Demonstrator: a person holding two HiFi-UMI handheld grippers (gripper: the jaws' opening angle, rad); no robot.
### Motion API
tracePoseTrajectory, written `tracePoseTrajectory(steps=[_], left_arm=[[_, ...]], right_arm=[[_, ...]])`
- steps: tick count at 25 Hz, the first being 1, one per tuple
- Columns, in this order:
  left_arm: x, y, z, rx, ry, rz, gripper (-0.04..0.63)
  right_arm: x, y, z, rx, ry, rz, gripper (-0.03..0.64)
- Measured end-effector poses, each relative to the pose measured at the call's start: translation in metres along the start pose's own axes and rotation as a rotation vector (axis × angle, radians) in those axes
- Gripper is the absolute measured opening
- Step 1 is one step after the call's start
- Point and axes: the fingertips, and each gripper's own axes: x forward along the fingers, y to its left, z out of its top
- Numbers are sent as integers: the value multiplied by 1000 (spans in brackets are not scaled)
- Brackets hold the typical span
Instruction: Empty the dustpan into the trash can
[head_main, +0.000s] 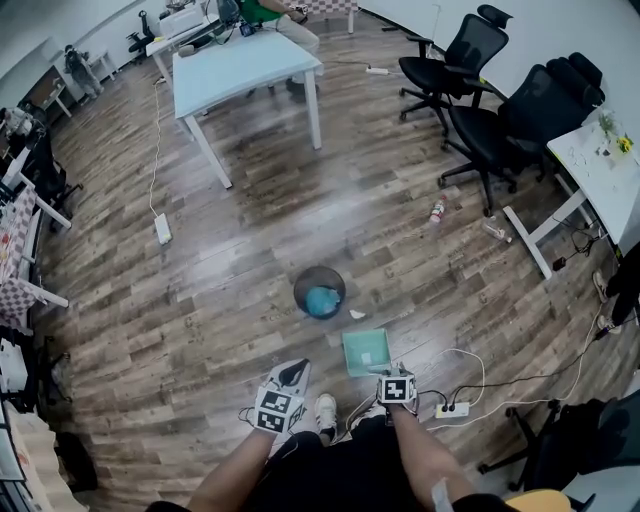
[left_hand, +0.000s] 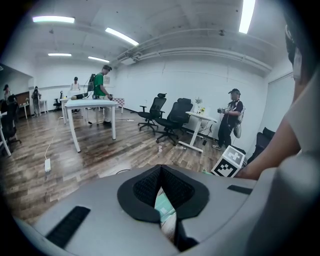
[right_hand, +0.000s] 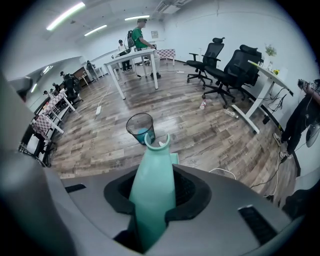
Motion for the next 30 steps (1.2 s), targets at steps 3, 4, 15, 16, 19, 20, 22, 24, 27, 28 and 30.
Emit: tracePoseTrajectory(steps=[3,4,15,16,19,20,22,24,27,28,30], left_arm=[[3,-2,5,1,-7,-12,12],[3,-2,5,0,-8,-15,12],[-3,0,8,6,-21,-26,12],[-3,0,9,4,-25,-27,12],[-4,1,16,3,-41,-28,12],[-4,2,19,3,-49,-27,12],[-6,5,26,0,-65,-25,12],[-7,5,32,-5,-82,-25,12],[-6,5,38,-12,-105,-26,12],[-7,6,41,-16,-114,-25,12],[-10,9,48,-30,-139,-22,12]], right_arm=[[1,3,-9,8,44,19,126],[1,5,-11,8,56,32,132],[-13,17,12,7,-33,110,285],[-19,16,21,4,-65,108,290],[-39,15,48,9,-167,104,293],[-48,14,59,10,-200,101,293],[-66,15,81,10,-263,97,293],[-87,15,101,18,-321,99,293],[-121,14,134,25,-416,95,293],[-132,16,145,25,-445,96,293],[-154,22,162,30,-493,110,293]])
